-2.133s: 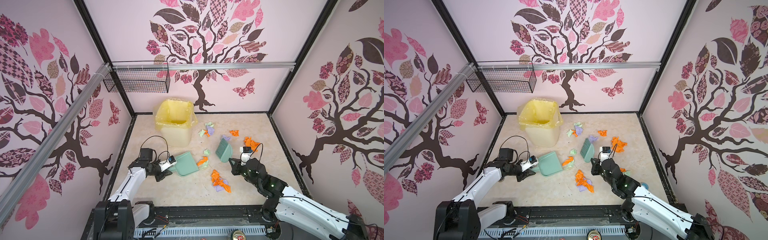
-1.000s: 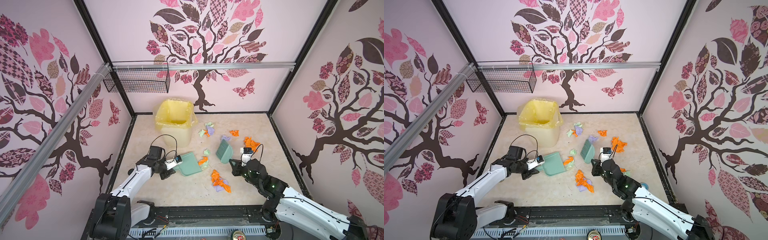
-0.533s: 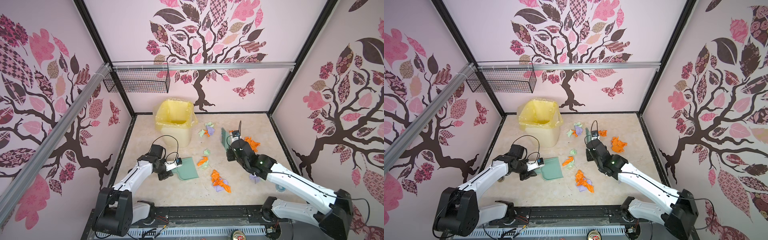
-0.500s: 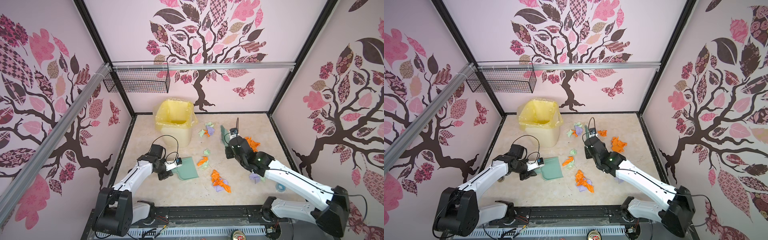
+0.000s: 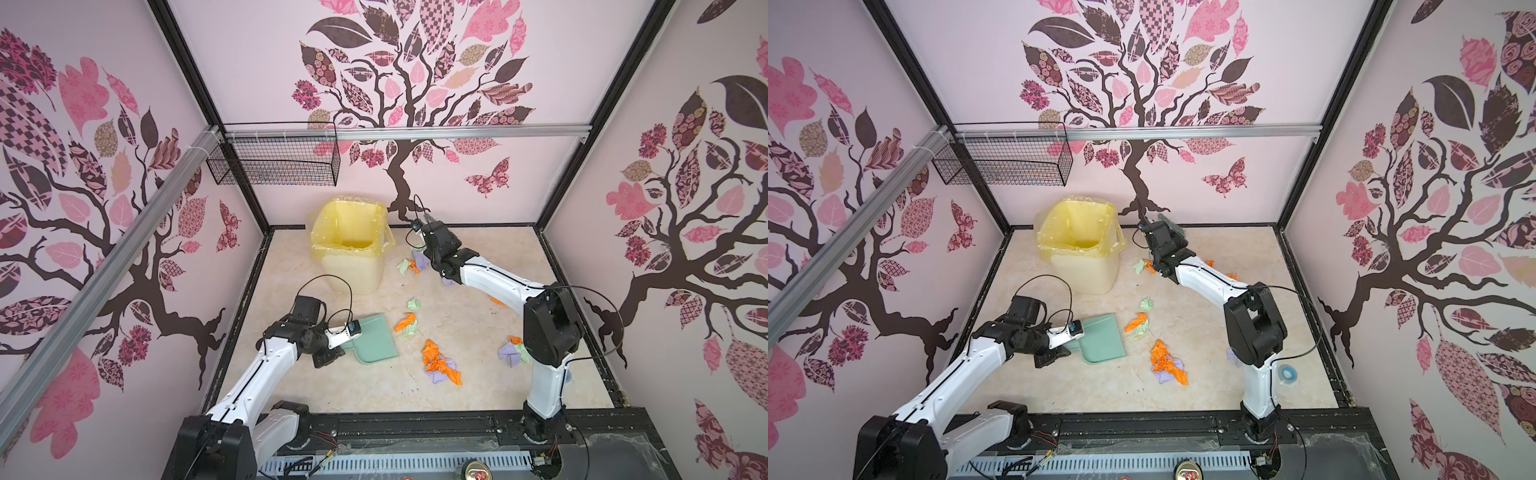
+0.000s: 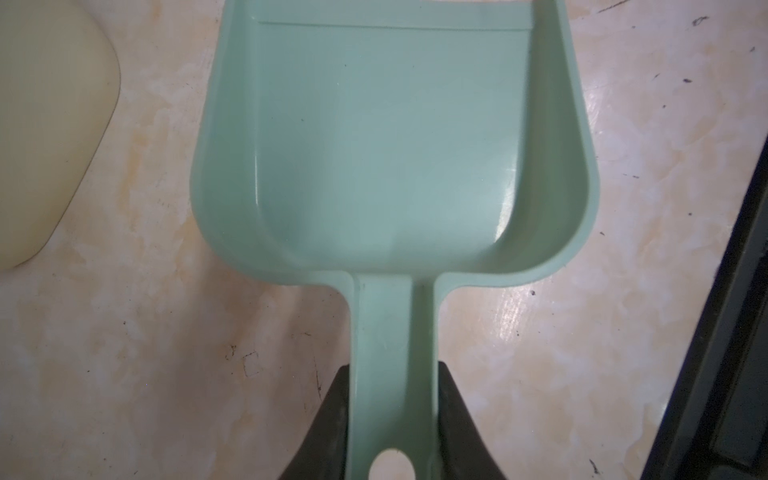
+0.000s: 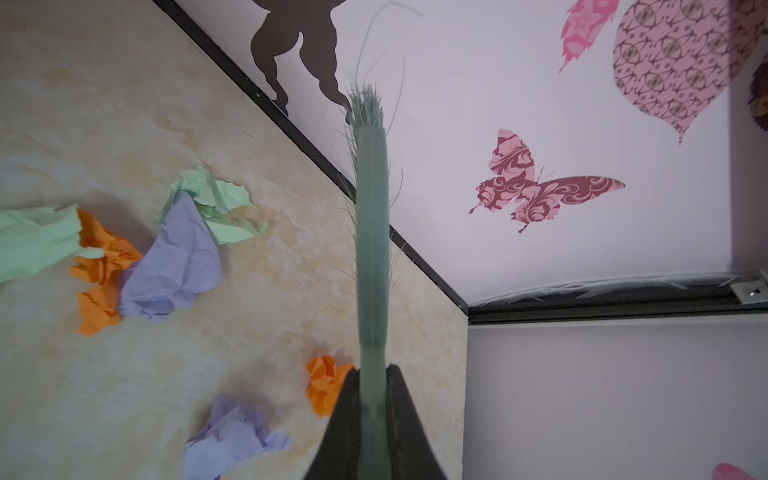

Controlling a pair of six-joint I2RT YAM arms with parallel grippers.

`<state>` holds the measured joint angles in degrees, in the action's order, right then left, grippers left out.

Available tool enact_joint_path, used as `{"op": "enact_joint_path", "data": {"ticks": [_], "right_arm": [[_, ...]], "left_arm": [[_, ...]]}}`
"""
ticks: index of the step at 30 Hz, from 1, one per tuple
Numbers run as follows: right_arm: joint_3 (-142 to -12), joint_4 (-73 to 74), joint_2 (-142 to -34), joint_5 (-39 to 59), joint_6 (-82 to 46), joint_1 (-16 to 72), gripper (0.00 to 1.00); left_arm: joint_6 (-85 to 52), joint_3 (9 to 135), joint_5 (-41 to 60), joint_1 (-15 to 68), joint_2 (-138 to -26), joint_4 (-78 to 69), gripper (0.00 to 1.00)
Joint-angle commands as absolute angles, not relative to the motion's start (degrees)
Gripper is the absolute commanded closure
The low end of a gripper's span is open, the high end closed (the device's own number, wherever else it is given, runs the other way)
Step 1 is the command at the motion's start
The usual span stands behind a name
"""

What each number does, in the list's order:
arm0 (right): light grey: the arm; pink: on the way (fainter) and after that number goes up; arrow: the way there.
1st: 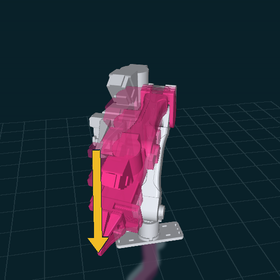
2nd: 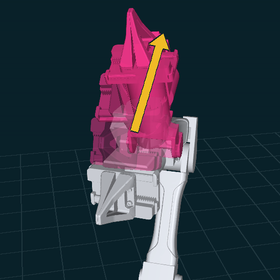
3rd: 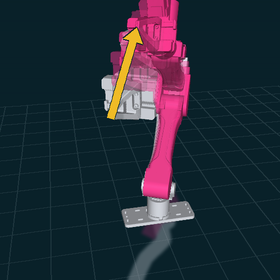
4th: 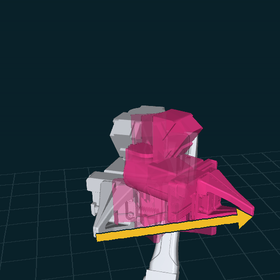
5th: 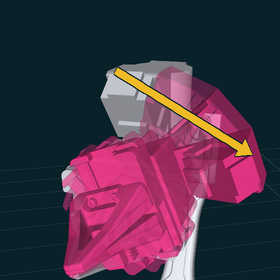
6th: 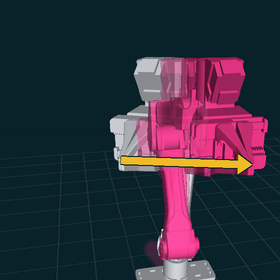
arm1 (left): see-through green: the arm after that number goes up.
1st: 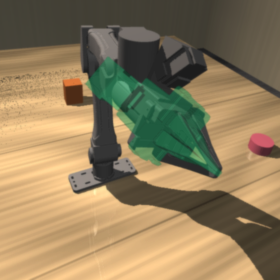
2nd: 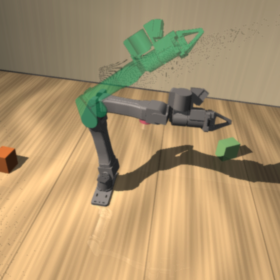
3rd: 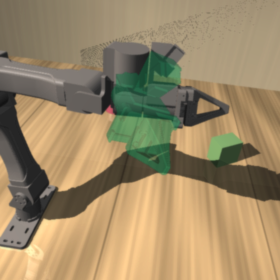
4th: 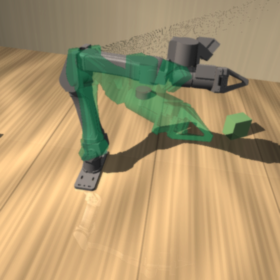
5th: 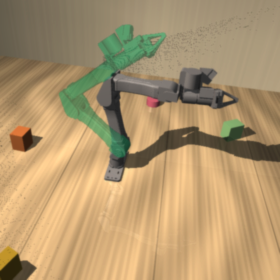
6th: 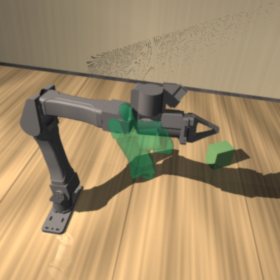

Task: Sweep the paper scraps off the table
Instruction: 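Move the brush with the right gripper to the scraps farthest from the robot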

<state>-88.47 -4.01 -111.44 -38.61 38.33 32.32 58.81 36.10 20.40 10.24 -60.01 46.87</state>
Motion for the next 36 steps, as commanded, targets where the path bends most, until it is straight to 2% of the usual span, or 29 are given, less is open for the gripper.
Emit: {"op": "enact_joint_path", "data": {"ticks": [1, 7, 13, 29, 36], "right_arm": [[-90.71, 5.9, -115.25, -35.43, 50.64, 31.25, 1.0], [-95.11, 4.15, -122.09, -25.85, 59.32, 27.98, 1.0], [-103.67, -0.92, -129.33, -25.56, 65.16, 27.25, 1.0], [-93.21, -1.18, -129.65, -21.42, 71.04, 29.08, 1.0], [-85.11, -1.24, -124.35, -22.1, 72.5, 31.31, 1.0]], "left_arm": [[57.83, 34.1, 22.48, 10.37, -58.87, 47.44, 0.92], [57.61, 34.28, 23.89, 10.45, -59.16, 47.97, 0.92], [57.74, 33.91, 24.08, 10.41, -59.3, 47.64, 0.92], [57.65, 33.18, 24.43, 10.38, -61.22, 46.23, 0.92], [57.39, 32.97, 24.6, 10.44, -60.73, 45.66, 0.93]]}}
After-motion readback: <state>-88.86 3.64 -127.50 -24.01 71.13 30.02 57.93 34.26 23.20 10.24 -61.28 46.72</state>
